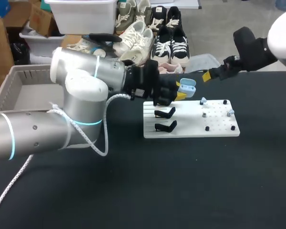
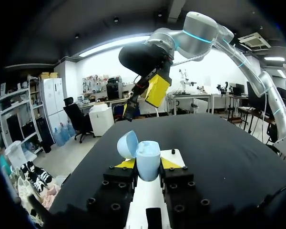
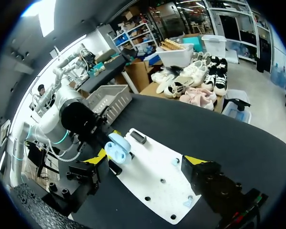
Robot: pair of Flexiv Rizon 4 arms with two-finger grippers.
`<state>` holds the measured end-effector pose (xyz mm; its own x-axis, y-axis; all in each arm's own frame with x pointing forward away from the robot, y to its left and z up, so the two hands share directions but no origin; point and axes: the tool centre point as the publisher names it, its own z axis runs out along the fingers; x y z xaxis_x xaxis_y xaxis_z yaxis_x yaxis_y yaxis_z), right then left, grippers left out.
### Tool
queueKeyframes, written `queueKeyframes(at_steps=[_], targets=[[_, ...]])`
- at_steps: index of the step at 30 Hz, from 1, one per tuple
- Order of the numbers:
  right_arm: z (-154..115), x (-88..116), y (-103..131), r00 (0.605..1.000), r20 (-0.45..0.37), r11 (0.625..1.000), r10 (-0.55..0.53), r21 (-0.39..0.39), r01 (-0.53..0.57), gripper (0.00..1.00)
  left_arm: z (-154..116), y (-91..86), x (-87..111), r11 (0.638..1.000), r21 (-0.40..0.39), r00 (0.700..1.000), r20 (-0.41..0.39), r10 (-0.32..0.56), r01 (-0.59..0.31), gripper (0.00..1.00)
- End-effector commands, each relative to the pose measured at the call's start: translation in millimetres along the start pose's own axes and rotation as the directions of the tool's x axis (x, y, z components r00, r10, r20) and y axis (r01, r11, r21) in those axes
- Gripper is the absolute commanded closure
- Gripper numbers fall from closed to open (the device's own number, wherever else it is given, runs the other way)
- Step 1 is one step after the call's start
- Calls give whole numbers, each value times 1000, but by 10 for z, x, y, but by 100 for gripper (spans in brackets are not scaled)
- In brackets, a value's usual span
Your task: Pick up each earbud case from the left stands, insert the matching earbuds, close the lid, and place the case in the box.
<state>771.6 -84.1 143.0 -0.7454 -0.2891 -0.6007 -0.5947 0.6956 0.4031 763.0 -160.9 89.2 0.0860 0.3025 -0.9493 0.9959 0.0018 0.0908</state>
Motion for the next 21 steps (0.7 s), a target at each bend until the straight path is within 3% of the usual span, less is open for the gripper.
queueKeyframes(at_steps=[1,7,21], targets=[[-124,136,61,1000,2,999,10,49,-10,0,9,-136,6,1000,-30,998,57,1,0,100],[-187,253,25,1000,6,998,24,57,-24,0,34,-204,-34,1000,-19,989,148,-13,16,100],[-191,392,1,999,-9,997,46,55,-46,0,46,-261,30,998,-50,989,147,-25,32,100]])
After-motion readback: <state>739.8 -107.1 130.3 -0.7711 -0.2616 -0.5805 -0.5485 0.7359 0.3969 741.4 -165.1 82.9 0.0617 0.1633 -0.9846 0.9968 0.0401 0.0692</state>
